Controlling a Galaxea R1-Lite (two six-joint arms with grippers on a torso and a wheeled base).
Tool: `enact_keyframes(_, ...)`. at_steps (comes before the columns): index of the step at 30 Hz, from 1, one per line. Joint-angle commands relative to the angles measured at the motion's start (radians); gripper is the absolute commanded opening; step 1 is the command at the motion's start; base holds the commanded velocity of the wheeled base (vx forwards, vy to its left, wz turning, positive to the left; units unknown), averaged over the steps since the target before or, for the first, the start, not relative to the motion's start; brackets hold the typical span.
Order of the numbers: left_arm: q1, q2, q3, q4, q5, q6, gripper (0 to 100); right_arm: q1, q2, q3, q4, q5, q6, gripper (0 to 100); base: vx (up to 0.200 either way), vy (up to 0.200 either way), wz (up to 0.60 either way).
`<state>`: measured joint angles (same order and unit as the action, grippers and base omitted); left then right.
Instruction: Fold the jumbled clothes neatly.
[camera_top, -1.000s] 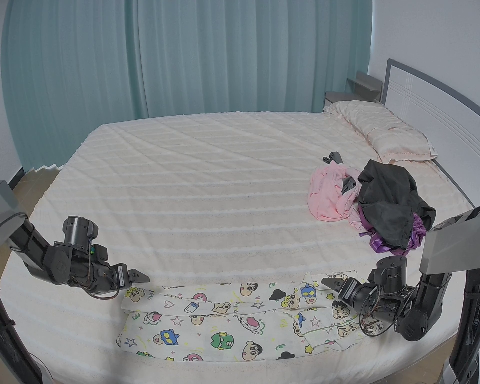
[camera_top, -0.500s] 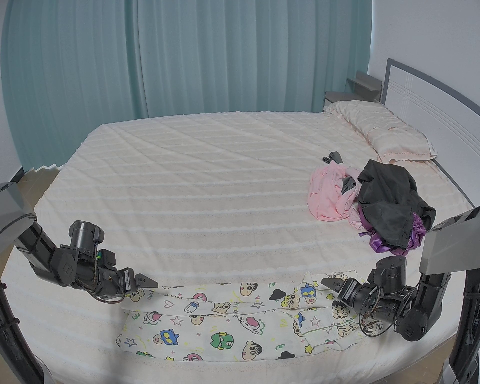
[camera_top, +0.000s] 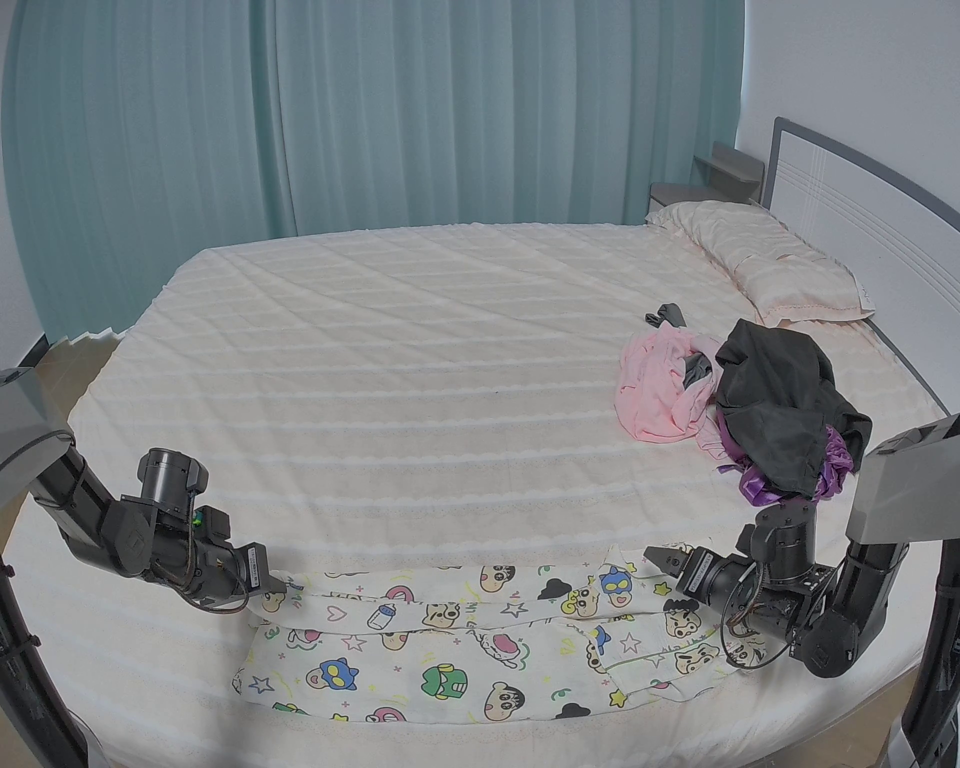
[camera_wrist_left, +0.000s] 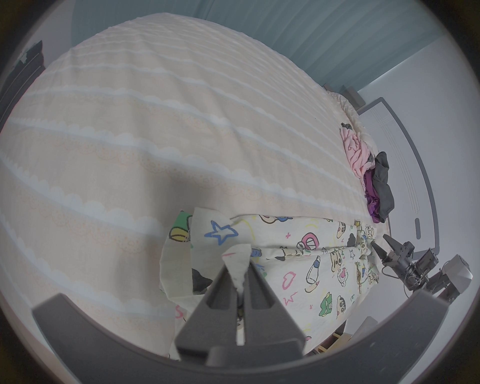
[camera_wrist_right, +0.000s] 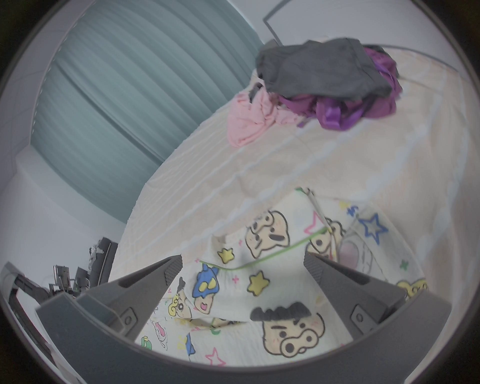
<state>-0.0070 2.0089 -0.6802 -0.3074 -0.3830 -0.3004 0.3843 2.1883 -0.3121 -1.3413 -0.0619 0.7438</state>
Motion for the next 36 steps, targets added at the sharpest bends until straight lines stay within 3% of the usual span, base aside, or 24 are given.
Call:
enact_keyframes(1,0.004,-0.025,0.013,-0.002,-0.008,-0.005,0,0.012,-0.058,-0.042,0.036,-0.01,-0.044,100,0.0,0.0,0.0)
enact_keyframes(5,0.004,-0.065,0.019,-0.001,-0.05,-0.022,0,0.012,-0.09,-0.131,0.189,-0.01,-0.121,100,0.0,0.0,0.0)
enact_keyframes(12,0.001,-0.104,0.021,-0.002,-0.079,-0.04,0,0.015,-0.024,-0.24,0.387,-0.007,-0.153,100,0.0,0.0,0.0)
enact_keyframes(20,0.002,-0.105,0.014,-0.056,-0.094,-0.04,0,0.015,0.042,-0.245,0.398,-0.006,-0.159,100,0.0,0.0,0.0)
enact_keyframes(31,0.002,-0.058,0.014,-0.254,-0.1,-0.043,0,0.007,0.062,-0.254,0.387,0.005,-0.146,100,0.0,0.0,0.0)
enact_keyframes(36,0.001,-0.044,0.019,-0.369,-0.1,-0.129,0,0.002,0.059,-0.262,0.386,0.004,-0.135,100,0.0,0.0,0.0)
